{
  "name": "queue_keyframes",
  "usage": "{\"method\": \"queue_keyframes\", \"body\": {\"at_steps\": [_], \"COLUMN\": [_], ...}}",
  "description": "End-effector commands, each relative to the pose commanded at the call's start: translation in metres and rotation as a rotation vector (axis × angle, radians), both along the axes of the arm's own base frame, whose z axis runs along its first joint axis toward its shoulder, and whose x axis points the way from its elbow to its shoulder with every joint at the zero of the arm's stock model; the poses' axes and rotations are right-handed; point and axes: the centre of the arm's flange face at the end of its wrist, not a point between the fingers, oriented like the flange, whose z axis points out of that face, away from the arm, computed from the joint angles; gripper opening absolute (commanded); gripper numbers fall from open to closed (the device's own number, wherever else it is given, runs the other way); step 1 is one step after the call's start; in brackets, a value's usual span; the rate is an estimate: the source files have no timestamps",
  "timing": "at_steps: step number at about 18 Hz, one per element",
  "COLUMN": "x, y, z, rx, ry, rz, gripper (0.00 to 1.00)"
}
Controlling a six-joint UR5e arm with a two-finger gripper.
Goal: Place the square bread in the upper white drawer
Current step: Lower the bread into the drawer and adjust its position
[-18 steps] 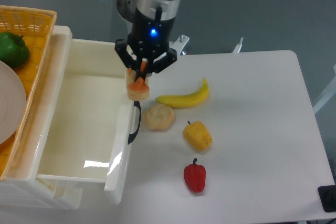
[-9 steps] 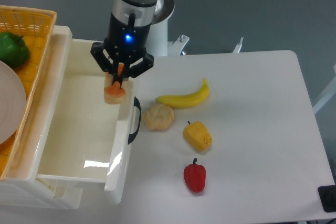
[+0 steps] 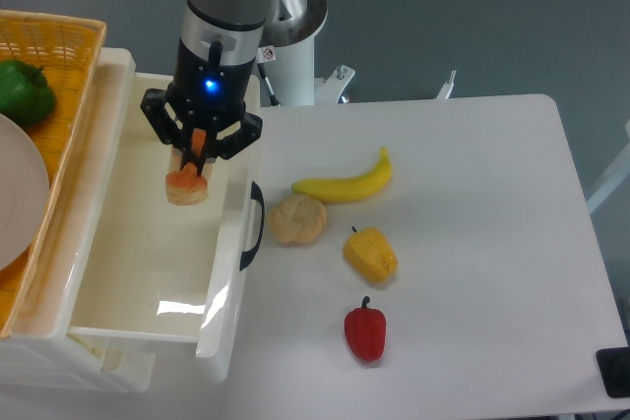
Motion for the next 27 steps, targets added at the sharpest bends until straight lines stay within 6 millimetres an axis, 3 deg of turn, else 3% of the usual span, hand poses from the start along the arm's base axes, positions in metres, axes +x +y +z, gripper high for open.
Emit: {"method": "queue_keyframes", "body": {"at_steps": [9,20,22,27], "x": [0.004,0.002,0.001,0.001], "y": [0.007,0.010,0.010,0.011], "z": [-0.007,-0.002,-0.001,-0.002], "rx": [-0.003,0.025,0.027,0.026], "ry": [-0.001,0.025,0.028,0.027], "rz": [-0.022,-0.027,-0.026,-0.026], "gripper": [0.35,0.62,0.72,0.76]}}
